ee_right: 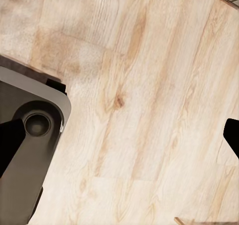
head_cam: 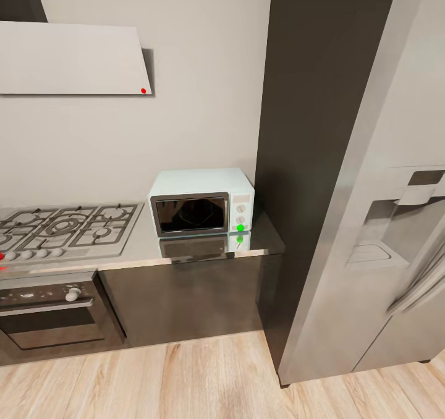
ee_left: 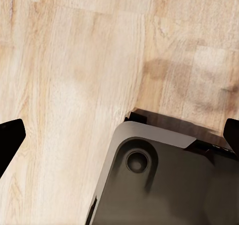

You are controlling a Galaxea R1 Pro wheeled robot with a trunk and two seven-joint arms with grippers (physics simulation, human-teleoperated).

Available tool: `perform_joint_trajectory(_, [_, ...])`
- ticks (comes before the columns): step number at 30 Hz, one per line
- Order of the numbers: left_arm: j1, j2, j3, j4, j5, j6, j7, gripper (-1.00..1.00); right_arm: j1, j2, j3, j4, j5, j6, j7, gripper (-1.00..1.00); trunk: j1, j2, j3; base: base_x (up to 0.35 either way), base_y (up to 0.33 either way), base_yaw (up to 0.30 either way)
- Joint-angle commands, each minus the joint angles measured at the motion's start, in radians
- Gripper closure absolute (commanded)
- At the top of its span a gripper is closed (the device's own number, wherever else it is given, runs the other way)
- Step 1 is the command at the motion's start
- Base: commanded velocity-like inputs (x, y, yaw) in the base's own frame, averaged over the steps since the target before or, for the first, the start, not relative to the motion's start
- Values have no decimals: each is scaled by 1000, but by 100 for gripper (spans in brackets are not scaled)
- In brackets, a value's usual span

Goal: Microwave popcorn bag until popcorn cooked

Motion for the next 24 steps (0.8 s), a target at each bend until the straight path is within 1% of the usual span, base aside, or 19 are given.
perform_joint_trajectory(1, [-1,0,1,0,0,-3,3,-100,-1,-1,8,-1,-11,-4,-3,-100,0,-2,-2,0,0,0])
perform_joint_trajectory(24, [-1,0,1,0,0,-3,3,-100,-1,-1,8,-1,-11,-4,-3,-100,0,-2,-2,0,0,0])
